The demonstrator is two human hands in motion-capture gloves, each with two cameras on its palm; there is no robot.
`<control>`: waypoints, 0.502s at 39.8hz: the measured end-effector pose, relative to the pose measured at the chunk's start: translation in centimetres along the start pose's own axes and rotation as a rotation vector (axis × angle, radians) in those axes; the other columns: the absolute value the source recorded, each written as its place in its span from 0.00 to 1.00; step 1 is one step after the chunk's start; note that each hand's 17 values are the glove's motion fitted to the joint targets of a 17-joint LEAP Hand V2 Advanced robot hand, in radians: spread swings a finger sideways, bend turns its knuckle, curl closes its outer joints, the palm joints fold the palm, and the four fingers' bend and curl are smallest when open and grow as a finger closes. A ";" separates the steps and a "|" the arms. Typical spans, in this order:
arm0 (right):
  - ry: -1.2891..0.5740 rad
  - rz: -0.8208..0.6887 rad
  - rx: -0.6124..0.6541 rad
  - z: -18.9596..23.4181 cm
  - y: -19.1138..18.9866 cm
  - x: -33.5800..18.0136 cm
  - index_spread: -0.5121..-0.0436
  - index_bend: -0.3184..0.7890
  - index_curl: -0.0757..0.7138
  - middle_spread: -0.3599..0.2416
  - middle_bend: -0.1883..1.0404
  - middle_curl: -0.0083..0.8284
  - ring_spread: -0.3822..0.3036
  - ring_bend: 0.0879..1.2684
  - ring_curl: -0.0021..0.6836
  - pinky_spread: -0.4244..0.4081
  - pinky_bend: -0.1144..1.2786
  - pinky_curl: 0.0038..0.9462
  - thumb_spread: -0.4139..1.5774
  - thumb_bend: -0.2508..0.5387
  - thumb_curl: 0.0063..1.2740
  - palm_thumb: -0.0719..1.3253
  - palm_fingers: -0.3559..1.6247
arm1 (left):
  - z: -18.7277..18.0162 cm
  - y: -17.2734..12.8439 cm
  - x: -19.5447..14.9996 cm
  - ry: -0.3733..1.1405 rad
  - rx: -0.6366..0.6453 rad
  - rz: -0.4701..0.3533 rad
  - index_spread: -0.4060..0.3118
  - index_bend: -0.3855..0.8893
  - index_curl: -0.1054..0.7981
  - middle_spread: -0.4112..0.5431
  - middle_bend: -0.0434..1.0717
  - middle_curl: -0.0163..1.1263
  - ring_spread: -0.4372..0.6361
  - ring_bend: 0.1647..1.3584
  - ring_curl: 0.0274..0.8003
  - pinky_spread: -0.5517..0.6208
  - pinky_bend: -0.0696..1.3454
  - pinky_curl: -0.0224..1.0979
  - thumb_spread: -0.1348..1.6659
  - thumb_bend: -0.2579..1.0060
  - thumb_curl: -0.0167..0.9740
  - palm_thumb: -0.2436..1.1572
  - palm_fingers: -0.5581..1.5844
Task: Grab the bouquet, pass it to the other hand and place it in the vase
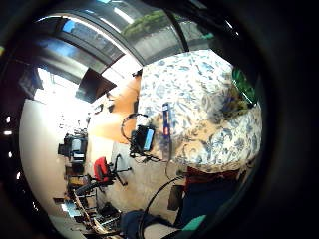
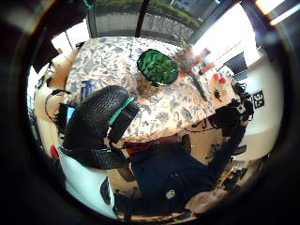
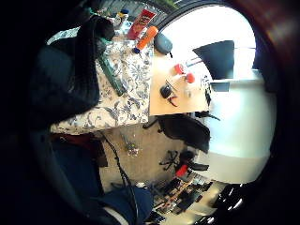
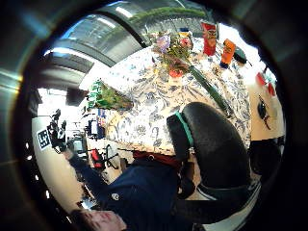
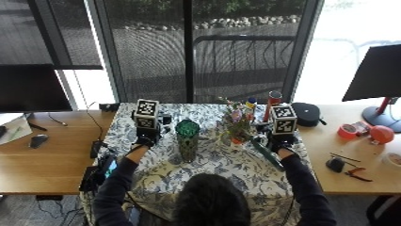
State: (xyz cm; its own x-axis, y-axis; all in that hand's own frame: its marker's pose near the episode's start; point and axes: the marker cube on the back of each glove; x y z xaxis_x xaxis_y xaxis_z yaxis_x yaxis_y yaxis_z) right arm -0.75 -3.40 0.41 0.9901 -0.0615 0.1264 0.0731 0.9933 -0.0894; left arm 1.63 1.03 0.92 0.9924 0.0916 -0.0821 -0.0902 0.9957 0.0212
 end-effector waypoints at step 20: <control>-0.241 0.368 -0.416 1.2 -5.0 5.0 0.51 0.37 0.39 0.53 0.34 0.40 0.51 0.35 0.44 0.74 0.45 0.32 0.79 0.40 0.20 0.42 0.48 | -0.5 3.3 8.2 0.051 0.104 0.332 0.42 0.41 0.44 0.46 0.20 0.32 0.47 0.26 0.39 0.63 0.23 0.30 0.65 0.18 0.26 0.31 0.46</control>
State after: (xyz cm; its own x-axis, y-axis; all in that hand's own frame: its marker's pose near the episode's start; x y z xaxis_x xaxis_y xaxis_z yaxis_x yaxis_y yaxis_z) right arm 3.68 -8.57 2.70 0.9077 0.3510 0.2301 -0.1800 0.8208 -0.5421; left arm 9.47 5.07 -0.14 0.9048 0.4131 -0.1029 -0.3955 0.9051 0.1560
